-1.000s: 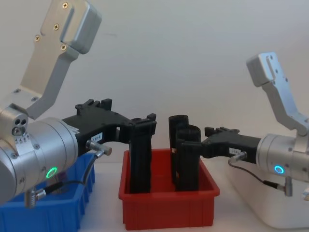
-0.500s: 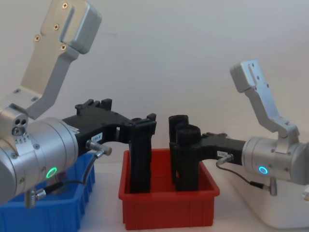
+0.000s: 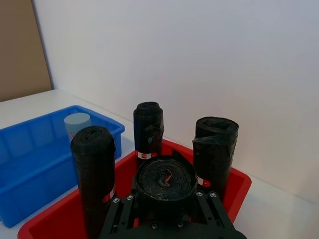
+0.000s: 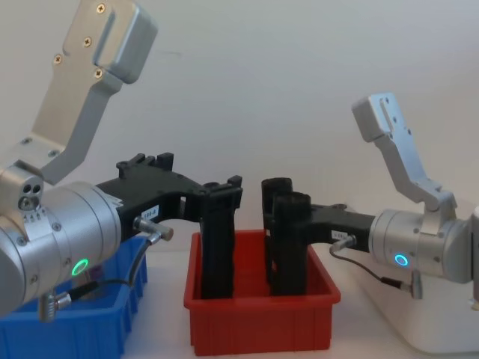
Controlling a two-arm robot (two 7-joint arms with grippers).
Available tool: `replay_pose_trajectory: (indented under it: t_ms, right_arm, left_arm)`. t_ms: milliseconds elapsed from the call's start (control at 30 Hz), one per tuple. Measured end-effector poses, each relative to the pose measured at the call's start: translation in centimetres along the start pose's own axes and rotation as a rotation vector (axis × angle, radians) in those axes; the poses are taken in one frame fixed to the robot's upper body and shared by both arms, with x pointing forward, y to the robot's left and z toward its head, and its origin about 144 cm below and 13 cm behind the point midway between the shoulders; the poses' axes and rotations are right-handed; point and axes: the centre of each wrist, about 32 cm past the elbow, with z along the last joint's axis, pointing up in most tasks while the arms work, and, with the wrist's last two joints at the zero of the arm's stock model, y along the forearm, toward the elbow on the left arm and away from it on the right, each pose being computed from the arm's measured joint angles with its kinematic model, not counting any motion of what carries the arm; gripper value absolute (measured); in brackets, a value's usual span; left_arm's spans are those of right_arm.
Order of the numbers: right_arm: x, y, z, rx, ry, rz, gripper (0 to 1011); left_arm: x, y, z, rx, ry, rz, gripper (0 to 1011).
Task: Pick the cotton swabs from the blue box and place them into the white box.
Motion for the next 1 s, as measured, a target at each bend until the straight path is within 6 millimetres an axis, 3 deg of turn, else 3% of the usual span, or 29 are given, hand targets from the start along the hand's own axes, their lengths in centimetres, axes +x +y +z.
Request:
replay_pose_trajectory:
  t_ms: [400,1000]
  right_arm:
    - [0.1,-0.7,1.5,0.081,0.004,-0.034,495]
    - [-0.9,-3.6,6.1,0.212,-0.006,-0.148,495]
  left_arm:
    - [0.0,0.0,0.0,0.0,0.0,0.0,1004]
    - [0.0,0.0,0.0,0.0,0.0,0.0,1004]
